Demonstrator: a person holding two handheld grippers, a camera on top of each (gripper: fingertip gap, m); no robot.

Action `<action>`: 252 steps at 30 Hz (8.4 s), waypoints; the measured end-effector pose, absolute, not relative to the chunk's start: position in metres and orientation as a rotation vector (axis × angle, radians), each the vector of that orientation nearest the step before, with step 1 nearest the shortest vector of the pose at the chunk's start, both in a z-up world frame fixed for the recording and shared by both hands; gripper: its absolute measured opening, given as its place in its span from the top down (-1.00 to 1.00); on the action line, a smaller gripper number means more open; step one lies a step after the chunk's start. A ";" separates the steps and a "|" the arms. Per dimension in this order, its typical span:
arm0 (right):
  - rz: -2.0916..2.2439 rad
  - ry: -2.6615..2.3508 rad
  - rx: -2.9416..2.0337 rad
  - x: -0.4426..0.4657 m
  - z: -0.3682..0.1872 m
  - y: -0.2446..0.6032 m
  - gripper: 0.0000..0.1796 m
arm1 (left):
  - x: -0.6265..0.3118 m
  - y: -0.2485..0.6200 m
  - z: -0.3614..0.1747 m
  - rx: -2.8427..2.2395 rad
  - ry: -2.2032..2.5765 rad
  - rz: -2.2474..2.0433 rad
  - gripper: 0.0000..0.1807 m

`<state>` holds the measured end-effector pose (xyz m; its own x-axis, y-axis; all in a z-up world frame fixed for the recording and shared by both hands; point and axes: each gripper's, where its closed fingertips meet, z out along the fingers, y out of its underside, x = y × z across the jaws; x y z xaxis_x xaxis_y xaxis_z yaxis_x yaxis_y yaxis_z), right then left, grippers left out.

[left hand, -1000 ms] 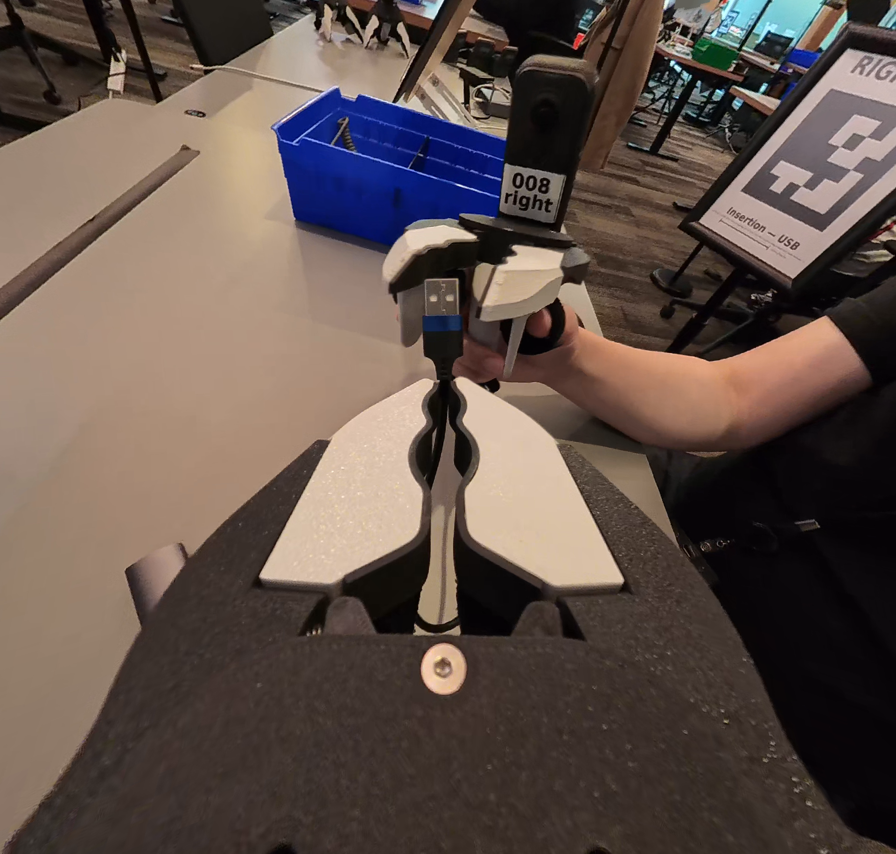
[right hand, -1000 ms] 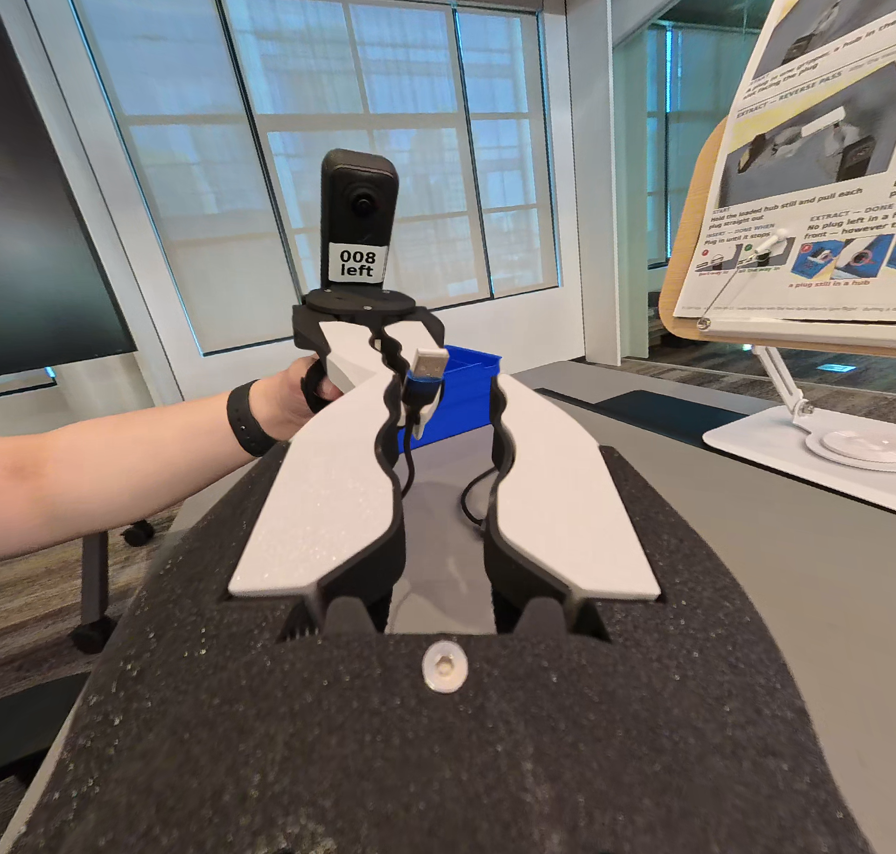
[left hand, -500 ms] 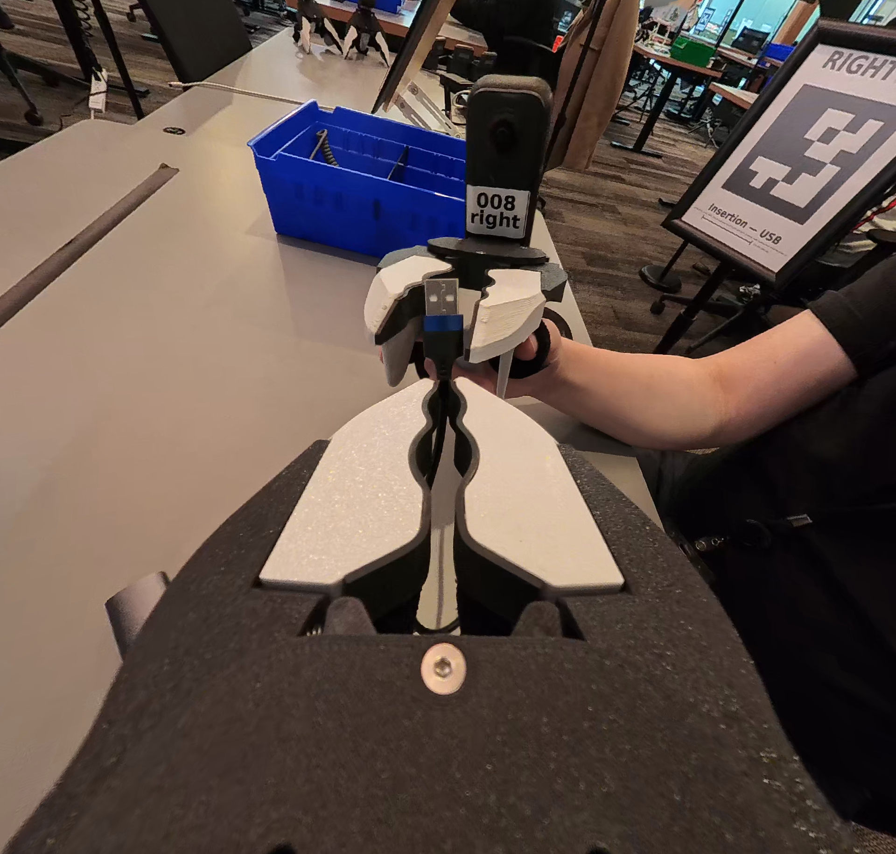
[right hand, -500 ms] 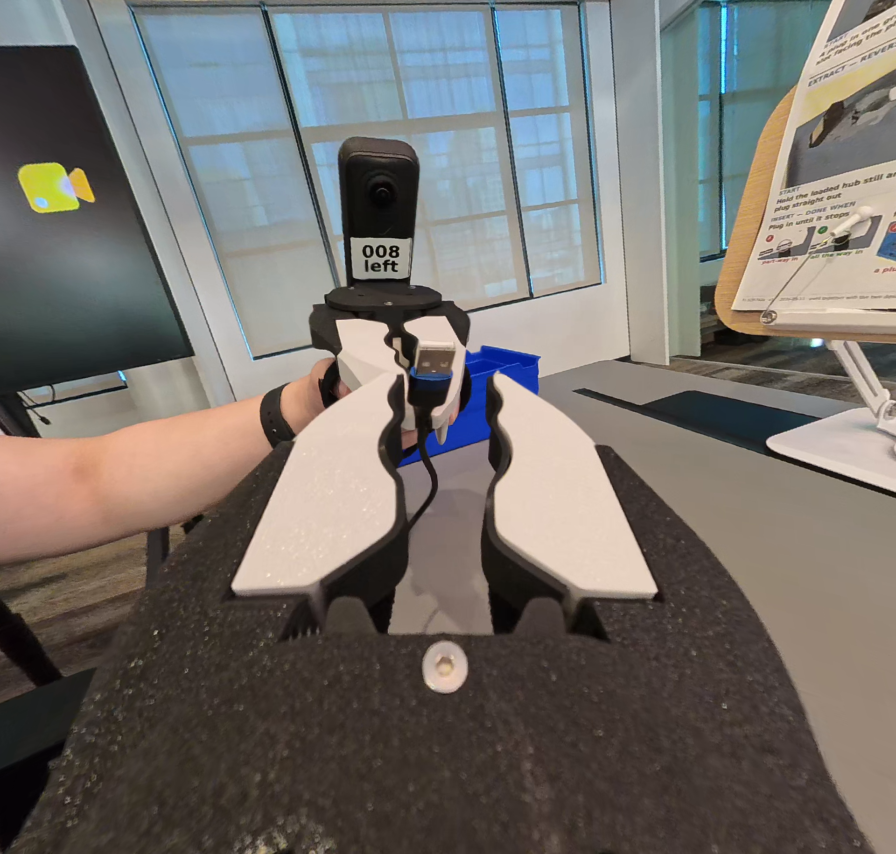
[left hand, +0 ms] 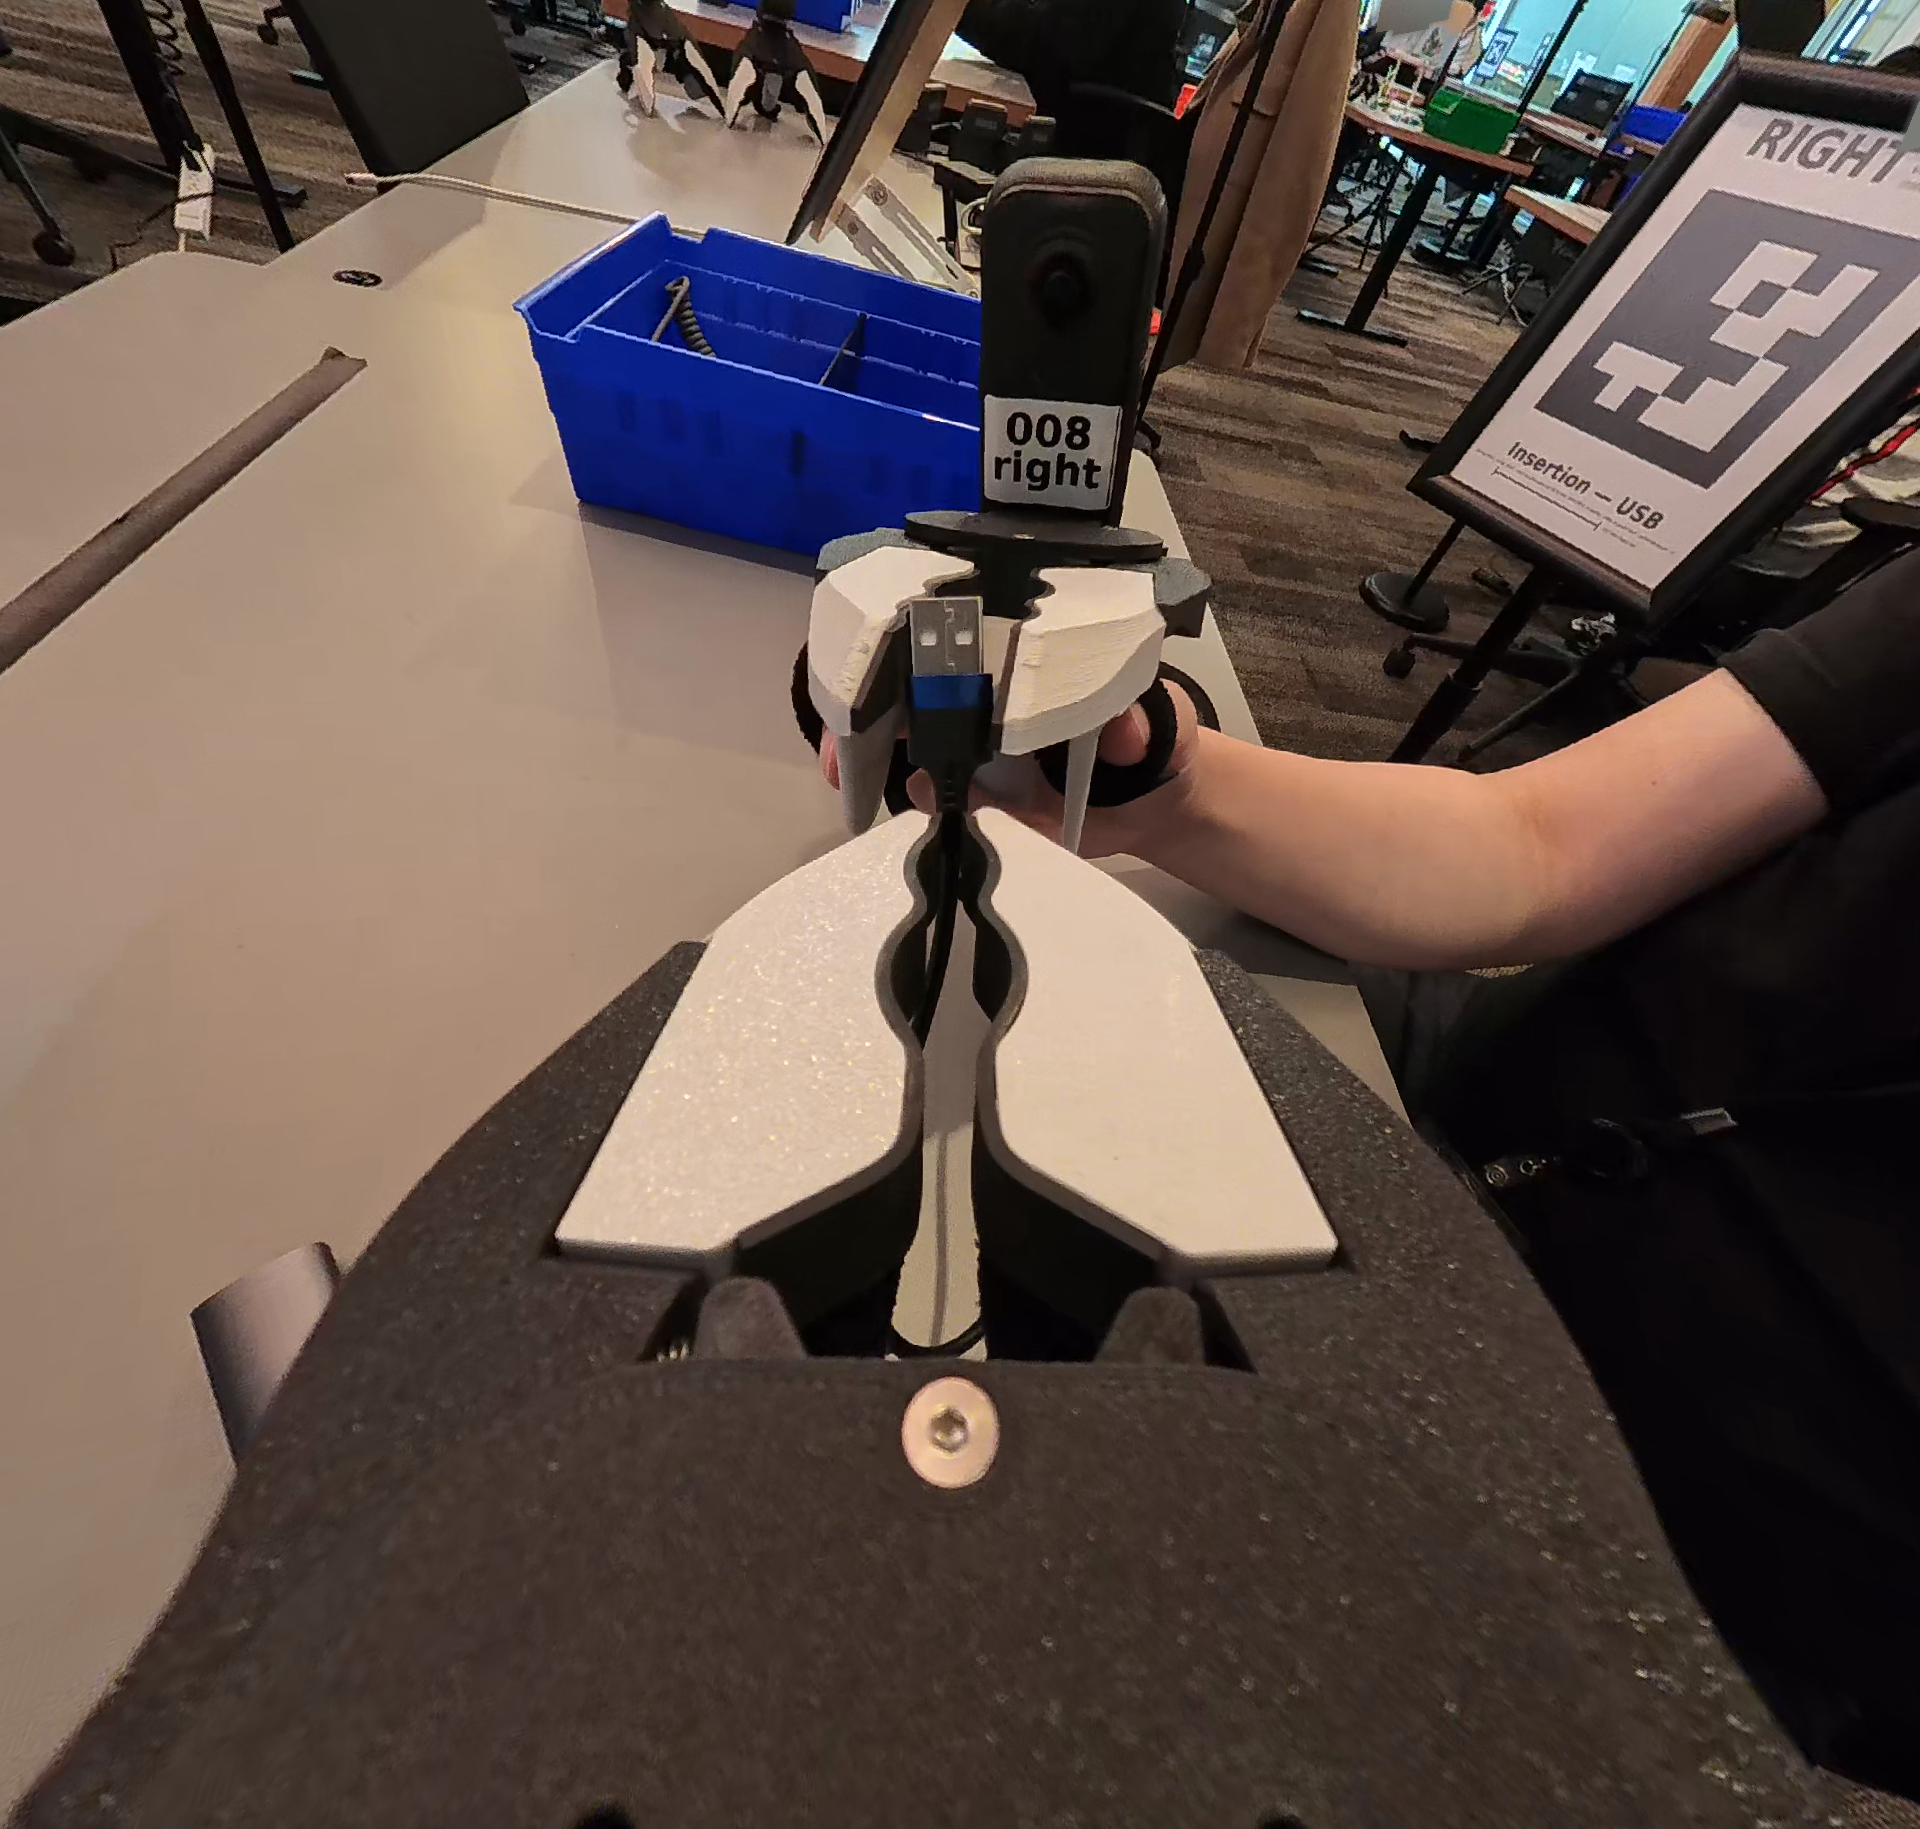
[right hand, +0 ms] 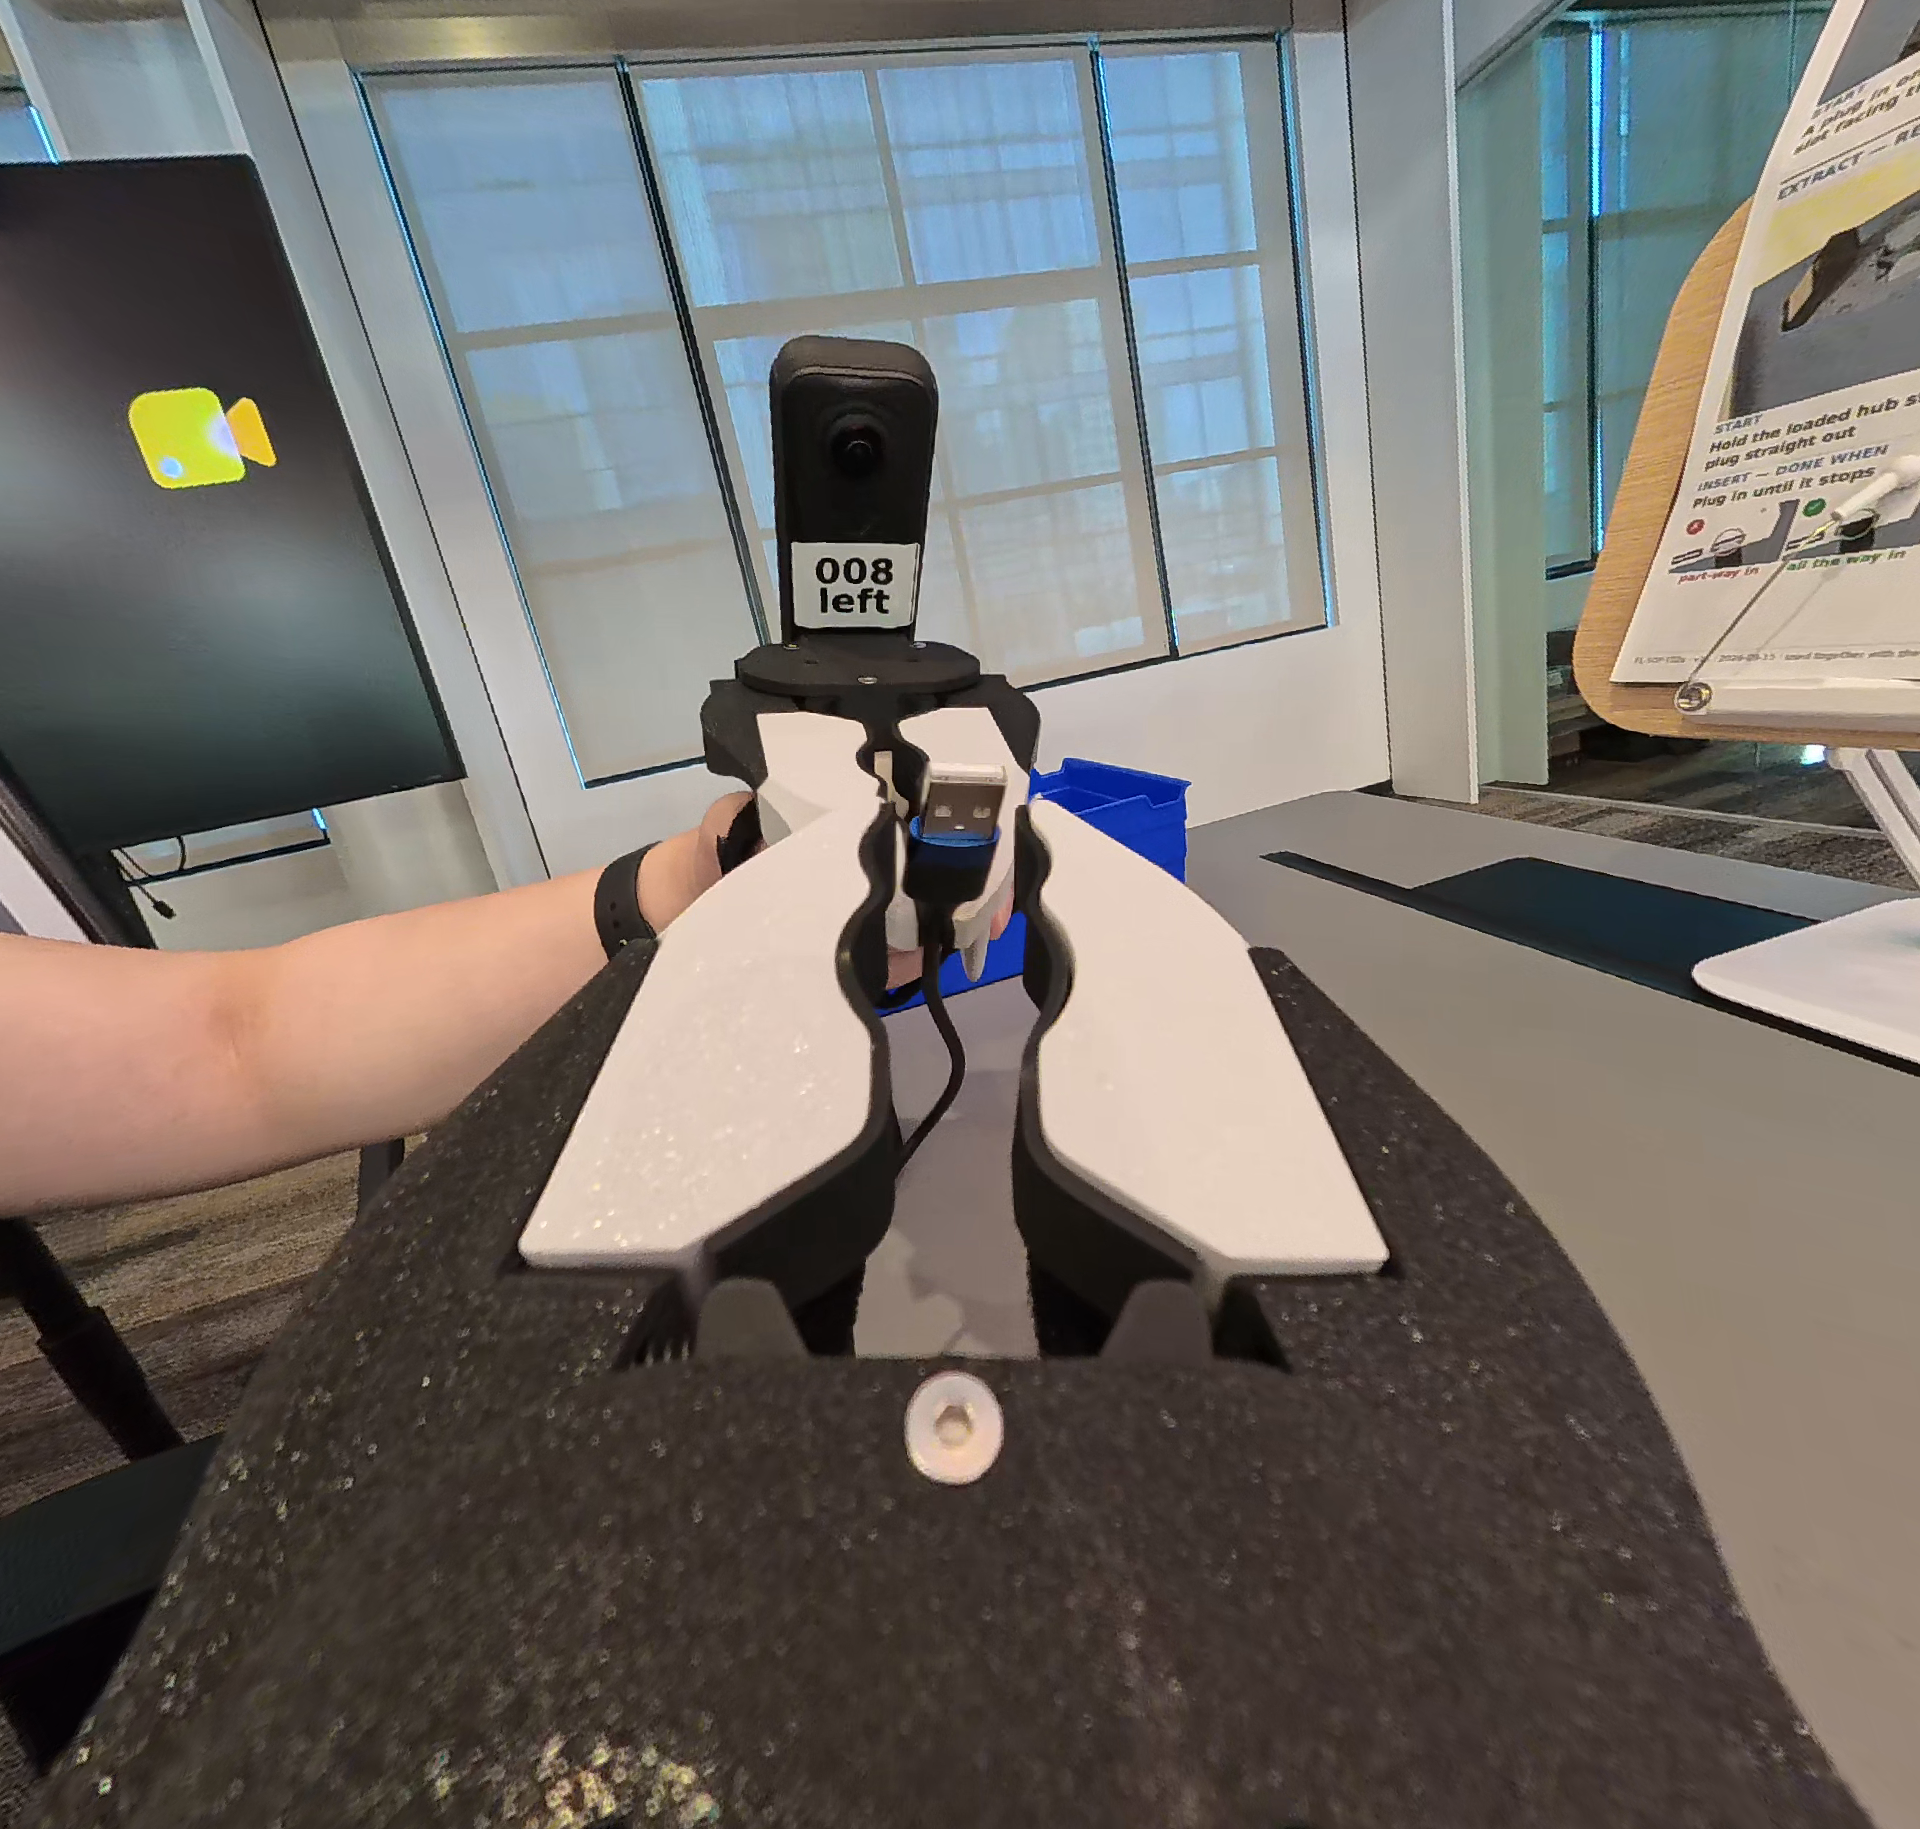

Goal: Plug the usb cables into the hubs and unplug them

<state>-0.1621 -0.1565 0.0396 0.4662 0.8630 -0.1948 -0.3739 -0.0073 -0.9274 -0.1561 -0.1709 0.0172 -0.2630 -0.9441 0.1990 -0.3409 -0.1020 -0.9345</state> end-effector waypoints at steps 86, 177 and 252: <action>0.282 -0.205 -1.650 -0.159 0.012 -0.100 0.65 | -0.156 -0.105 -0.030 -1.874 0.856 -0.774 0.98; 0.169 -0.817 -1.089 -0.186 0.029 -0.137 0.78 | -0.177 -0.145 0.026 -2.047 0.702 -2.229 0.93; 0.422 -0.630 -1.577 -0.151 -0.021 -0.103 0.83 | -0.245 -0.040 -0.138 -2.083 1.221 -0.406 0.34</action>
